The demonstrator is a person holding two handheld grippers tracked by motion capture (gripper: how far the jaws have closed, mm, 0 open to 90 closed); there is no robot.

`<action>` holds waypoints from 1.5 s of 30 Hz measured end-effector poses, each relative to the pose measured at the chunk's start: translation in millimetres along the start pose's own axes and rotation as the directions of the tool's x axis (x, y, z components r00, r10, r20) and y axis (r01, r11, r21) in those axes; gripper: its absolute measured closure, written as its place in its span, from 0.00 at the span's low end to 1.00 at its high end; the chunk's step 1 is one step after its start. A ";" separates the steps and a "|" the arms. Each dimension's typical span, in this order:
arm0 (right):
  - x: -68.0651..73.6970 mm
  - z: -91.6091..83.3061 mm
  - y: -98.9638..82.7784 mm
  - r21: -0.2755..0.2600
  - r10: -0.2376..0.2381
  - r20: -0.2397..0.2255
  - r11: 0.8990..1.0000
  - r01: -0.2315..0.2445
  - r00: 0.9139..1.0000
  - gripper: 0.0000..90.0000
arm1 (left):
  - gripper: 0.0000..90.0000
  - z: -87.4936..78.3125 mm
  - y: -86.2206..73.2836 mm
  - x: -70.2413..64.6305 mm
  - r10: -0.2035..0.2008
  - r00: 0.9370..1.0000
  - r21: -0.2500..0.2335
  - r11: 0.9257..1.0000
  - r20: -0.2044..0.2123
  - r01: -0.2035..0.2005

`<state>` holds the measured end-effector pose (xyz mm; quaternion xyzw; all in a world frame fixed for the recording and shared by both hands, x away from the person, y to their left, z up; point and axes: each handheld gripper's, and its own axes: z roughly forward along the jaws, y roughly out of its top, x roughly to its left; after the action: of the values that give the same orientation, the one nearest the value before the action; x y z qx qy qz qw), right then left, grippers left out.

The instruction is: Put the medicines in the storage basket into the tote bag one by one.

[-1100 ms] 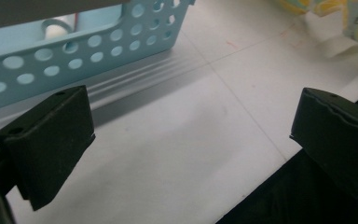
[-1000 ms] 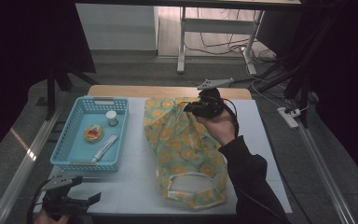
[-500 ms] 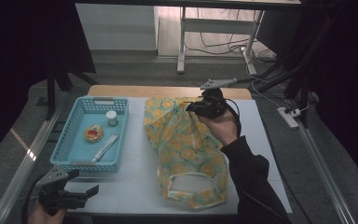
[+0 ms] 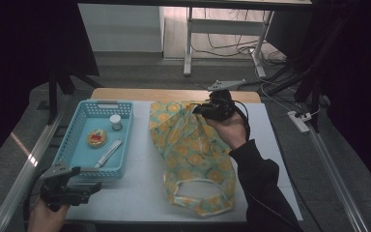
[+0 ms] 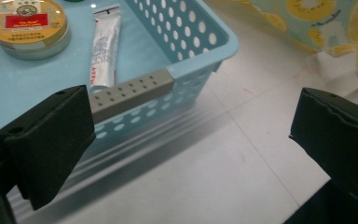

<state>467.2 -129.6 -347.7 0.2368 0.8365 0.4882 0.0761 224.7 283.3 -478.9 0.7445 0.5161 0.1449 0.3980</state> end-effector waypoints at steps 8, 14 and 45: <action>-0.3 0.4 -1.0 -0.001 0.000 -0.001 1.000 0.000 1.000 1.00 | 0.00 6.4 11.7 8.7 0.015 1.000 0.000 1.000 -0.025 -0.015; -0.7 1.0 -1.9 0.001 -0.001 -0.002 1.000 0.001 1.000 1.00 | 0.00 12.7 24.1 17.7 0.038 0.999 -0.013 0.999 -0.033 -0.038; 0.4 3.1 -1.0 0.001 -0.008 0.001 1.000 0.008 1.000 1.00 | 0.00 49.3 88.2 63.2 0.007 0.996 0.059 0.998 -0.084 -0.002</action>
<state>467.6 -127.4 -350.1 0.2336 0.8377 0.4874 0.0785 340.1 304.0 -457.3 0.7501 0.5350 0.1619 0.3535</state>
